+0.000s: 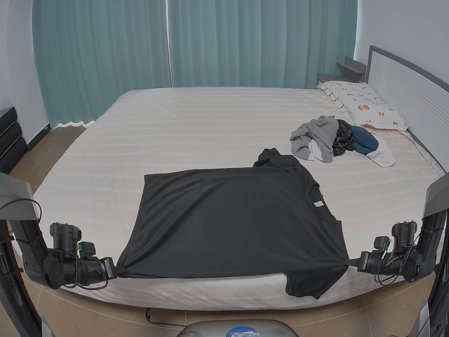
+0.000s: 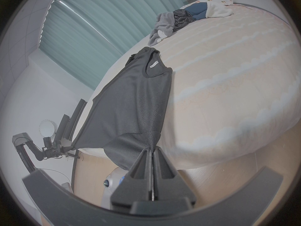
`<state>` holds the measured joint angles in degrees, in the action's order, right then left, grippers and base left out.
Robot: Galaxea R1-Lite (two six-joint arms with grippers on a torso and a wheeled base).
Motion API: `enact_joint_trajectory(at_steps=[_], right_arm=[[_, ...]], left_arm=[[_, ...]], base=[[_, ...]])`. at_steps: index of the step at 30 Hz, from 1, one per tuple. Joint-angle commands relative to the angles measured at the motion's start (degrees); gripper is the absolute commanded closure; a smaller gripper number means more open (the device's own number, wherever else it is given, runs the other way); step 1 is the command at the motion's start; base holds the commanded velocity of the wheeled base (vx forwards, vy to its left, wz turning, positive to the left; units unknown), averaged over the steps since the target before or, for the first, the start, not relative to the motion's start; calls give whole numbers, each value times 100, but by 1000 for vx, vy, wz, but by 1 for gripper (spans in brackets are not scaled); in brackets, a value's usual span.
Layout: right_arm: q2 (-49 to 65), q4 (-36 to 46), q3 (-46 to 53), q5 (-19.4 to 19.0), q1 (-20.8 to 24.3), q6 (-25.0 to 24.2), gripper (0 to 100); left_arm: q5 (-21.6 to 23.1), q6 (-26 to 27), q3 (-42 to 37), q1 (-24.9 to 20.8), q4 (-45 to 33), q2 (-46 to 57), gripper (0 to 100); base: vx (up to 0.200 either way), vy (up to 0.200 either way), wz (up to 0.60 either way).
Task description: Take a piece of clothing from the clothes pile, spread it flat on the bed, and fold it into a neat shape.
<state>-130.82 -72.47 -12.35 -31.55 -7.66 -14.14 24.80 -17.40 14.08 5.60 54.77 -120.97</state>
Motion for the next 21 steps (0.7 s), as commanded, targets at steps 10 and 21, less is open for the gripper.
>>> enact_joint_trajectory(at_steps=[10, 21], right_arm=[[100, -65, 488, -27, -166, 377, 100], [56, -786, 1226, -176, -342, 711, 100]], left_arm=[[-98, 404, -485, 29, 7, 214, 100], [-265, 773, -942, 21, -10, 451, 100]], base=[[0, 0, 0], [0, 0, 0]])
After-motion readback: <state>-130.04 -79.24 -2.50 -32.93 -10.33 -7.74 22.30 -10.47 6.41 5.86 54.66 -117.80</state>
